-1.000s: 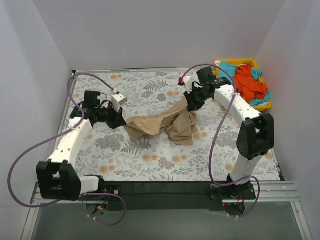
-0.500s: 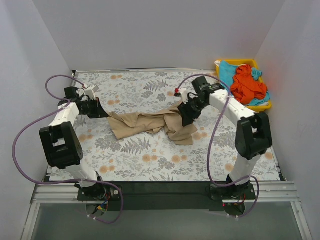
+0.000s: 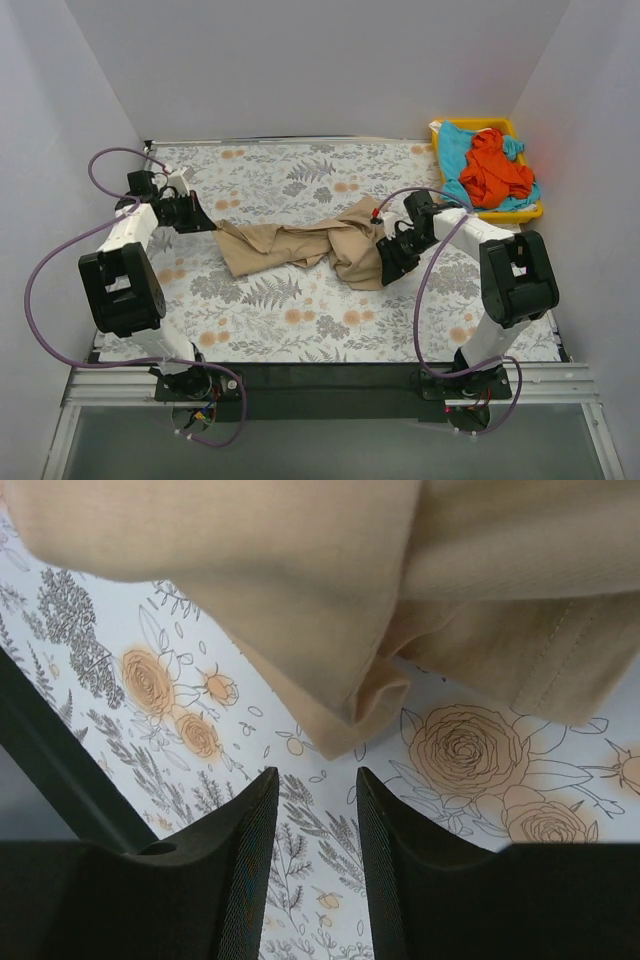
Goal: Fold and stack the t-shirts
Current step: Flatten the tshirt out
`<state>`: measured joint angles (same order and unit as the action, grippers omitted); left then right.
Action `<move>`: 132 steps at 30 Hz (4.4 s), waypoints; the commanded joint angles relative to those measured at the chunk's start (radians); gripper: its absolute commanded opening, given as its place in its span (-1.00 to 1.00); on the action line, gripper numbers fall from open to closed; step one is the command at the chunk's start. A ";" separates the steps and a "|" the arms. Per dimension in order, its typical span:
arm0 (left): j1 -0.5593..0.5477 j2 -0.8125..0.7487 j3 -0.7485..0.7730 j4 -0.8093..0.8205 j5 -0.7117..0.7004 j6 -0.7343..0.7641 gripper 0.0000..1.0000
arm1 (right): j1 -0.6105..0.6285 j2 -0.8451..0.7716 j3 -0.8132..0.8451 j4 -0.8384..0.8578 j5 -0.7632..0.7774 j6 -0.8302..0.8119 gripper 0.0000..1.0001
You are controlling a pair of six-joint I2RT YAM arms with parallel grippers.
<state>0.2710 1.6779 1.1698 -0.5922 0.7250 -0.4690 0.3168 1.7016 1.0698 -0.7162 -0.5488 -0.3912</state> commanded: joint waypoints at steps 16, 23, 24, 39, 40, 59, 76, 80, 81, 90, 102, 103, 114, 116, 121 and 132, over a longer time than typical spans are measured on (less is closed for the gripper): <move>-0.001 -0.015 0.033 0.046 0.033 -0.017 -1.00 | 0.048 0.081 -0.102 0.245 0.064 0.130 -0.32; 0.000 -0.035 0.047 0.048 0.019 -0.042 -1.00 | 0.042 0.033 -0.093 0.189 0.128 0.115 -0.97; 0.005 -0.038 0.059 0.042 0.024 -0.042 -1.00 | 0.039 0.017 -0.085 0.167 0.138 0.095 -0.97; 0.129 -0.289 0.258 -0.067 0.137 -0.059 -1.00 | 0.013 -0.365 0.166 -0.045 0.461 -0.146 -0.97; 0.137 -0.303 0.260 -0.054 0.126 -0.071 -1.00 | 0.013 -0.379 0.174 -0.052 0.473 -0.164 -0.97; 0.145 0.232 1.012 0.350 0.065 -0.397 -1.00 | -0.067 0.050 0.873 0.359 0.748 -0.209 -0.97; 0.154 0.201 1.105 1.011 -0.197 -0.474 -1.00 | -0.097 0.052 1.120 0.828 0.799 -0.276 -0.97; 0.181 0.027 0.685 1.097 -0.127 -0.416 -1.00 | -0.096 -0.069 0.871 0.853 0.734 -0.282 -0.97; 0.183 -0.066 0.606 1.112 -0.115 -0.389 -1.00 | -0.096 -0.089 0.760 0.850 0.728 -0.282 -0.97; 0.218 -0.454 0.011 0.991 -0.010 -0.176 -1.00 | -0.096 -0.309 0.374 0.844 0.691 -0.373 -0.97; 0.264 -0.629 0.238 0.910 -0.156 -0.408 -1.00 | -0.096 -0.491 0.532 0.718 0.667 -0.278 -0.97; 0.264 -0.632 0.269 0.913 -0.176 -0.425 -1.00 | -0.096 -0.519 0.536 0.718 0.662 -0.265 -0.97; 0.264 -0.604 0.344 0.888 -0.153 -0.462 -1.00 | -0.096 -0.547 0.564 0.673 0.627 -0.247 -0.97; 0.264 -0.545 0.355 0.884 -0.145 -0.470 -1.00 | -0.096 -0.493 0.575 0.675 0.624 -0.252 -0.97; 0.240 -0.361 0.444 0.923 -0.072 -0.496 -1.00 | -0.096 -0.306 0.634 0.737 0.622 -0.236 -0.97; 0.089 0.270 1.229 0.827 -0.291 -0.431 -1.00 | -0.096 0.225 1.313 0.761 0.734 -0.193 -0.97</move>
<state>0.3447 1.8999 2.1201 0.2417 0.5793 -0.8974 0.2298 1.9068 2.1902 -0.0574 0.0921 -0.6033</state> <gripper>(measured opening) 0.017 0.019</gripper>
